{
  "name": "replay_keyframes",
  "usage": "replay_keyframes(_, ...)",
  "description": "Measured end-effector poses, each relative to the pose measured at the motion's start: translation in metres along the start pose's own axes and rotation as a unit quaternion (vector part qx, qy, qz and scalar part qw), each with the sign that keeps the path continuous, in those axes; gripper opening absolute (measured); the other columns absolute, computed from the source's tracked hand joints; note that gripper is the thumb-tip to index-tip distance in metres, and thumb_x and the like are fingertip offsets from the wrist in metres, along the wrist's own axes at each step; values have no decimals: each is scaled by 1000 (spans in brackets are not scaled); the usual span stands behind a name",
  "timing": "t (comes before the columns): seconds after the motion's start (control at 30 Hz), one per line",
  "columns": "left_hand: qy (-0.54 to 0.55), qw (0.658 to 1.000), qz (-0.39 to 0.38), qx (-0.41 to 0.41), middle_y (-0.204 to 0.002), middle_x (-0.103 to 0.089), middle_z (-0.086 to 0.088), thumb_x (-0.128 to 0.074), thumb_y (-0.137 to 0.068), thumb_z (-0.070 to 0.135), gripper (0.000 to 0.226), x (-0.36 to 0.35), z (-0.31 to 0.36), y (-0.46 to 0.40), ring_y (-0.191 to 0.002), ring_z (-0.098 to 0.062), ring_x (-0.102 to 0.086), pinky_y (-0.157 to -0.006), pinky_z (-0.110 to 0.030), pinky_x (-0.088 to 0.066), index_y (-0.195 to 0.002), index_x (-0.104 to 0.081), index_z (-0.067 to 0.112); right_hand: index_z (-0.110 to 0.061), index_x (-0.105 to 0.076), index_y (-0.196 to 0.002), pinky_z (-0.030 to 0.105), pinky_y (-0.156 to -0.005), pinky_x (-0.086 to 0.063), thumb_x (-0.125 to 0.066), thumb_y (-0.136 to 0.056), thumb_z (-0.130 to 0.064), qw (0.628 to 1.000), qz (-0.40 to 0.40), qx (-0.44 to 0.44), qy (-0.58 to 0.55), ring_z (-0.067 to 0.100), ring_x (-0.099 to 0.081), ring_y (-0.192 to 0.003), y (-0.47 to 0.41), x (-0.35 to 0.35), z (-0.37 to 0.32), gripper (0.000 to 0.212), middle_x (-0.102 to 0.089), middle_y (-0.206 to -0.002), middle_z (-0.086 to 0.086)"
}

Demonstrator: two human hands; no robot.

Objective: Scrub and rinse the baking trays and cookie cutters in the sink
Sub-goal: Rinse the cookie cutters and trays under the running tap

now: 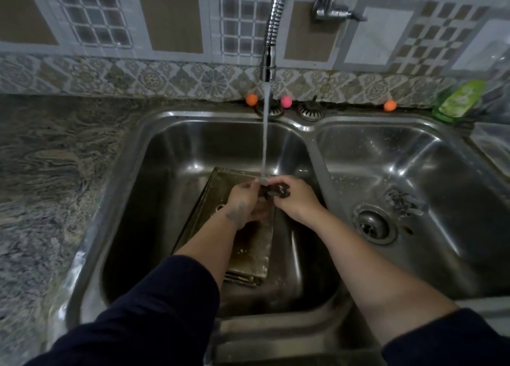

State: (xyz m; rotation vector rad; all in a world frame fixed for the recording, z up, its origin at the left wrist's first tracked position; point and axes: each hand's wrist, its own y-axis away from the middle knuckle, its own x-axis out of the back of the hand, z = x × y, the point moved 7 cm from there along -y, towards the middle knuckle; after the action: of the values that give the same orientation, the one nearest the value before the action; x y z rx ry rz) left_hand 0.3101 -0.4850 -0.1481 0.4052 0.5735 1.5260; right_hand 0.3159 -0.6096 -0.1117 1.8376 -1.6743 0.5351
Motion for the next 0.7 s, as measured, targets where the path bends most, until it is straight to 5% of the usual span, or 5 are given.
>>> replay_keyframes(0.17,147,989,33,-2,-103,-69,-12,-43,-101,8,26,15,-1,1,-84,-20,-69,-60,-28,-58,-125,-53,9,-26,-52,-131,23,-95,-42,-67,-85,-8,999,21,34,-20,15,-48,-124,-4,-7,-15,52,-50,-134,-4)
replay_keyframes(0.33,196,978,50,-55,-116,-65,-19,-42,-101,3,24,33,3,3,-101,-28,-68,-86,-37,-56,-124,-47,8,-18,-48,-138,34,-94,-52,-59,-93,-13,973,33,-110,-202,16,-62,-106,-14,-26,-3,47,-58,-130,4)
replay_keyframes(0.47,145,985,62,-68,-111,-68,-15,-46,-101,14,18,41,0,5,-95,-26,-70,-84,-38,-57,-118,-49,11,-13,-52,-134,26,-77,-58,-58,-93,-6,947,47,-135,-287,12,-68,-81,-17,-30,-8,42,-62,-110,1)
replay_keyframes(0.57,151,985,49,-66,-107,-69,-15,-49,-100,21,18,43,-1,6,-91,-27,-72,-84,-39,-58,-111,-55,8,-20,-58,-127,25,-76,-57,-54,-95,-7,948,56,-131,-286,13,-66,-87,-20,-29,-12,35,-61,-119,2)
replay_keyframes(0.7,112,986,70,-107,-106,-66,-15,-59,-92,2,9,43,7,10,-93,-25,-68,-78,-27,-57,-91,-57,11,-30,-63,-107,37,-92,-53,-54,-96,-23,930,33,-149,-336,19,-64,-101,-19,-34,-9,16,-64,-116,1)
